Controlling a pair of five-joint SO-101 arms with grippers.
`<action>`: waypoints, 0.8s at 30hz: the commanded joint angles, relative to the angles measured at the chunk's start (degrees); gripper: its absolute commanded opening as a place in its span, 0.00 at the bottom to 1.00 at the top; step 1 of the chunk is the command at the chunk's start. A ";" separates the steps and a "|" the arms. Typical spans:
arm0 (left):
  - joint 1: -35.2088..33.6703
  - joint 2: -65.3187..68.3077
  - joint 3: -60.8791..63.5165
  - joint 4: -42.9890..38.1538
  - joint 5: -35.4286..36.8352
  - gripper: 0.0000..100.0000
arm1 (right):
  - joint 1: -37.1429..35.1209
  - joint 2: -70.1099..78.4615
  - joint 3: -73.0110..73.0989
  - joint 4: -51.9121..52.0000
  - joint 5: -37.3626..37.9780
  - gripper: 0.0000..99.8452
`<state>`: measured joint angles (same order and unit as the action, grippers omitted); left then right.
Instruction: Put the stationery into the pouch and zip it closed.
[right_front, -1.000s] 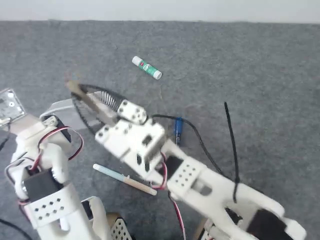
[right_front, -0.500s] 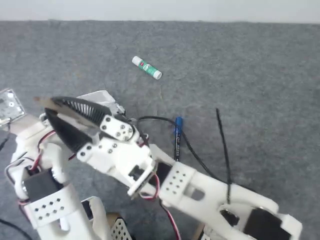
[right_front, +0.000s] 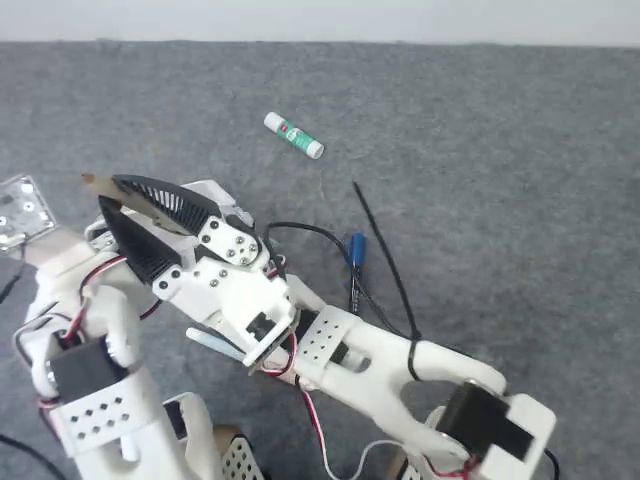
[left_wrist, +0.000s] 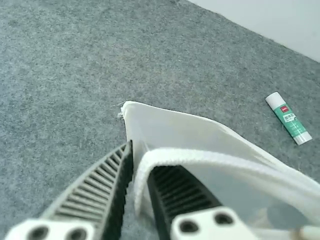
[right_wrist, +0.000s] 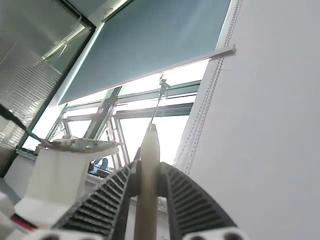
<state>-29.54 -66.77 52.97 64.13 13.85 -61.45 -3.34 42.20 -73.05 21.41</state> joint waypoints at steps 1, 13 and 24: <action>0.18 -0.62 -0.48 -1.85 0.70 0.01 | 2.24 1.01 -3.43 -2.42 0.79 0.01; 0.18 -0.62 0.04 -2.55 0.70 0.01 | 4.88 3.91 8.70 -11.47 0.88 0.01; 0.18 -0.62 0.04 -2.55 0.70 0.01 | 4.88 -11.12 20.57 -0.13 0.53 0.01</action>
<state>-29.54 -66.77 53.85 63.43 13.85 -57.49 -7.56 62.07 -80.09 21.41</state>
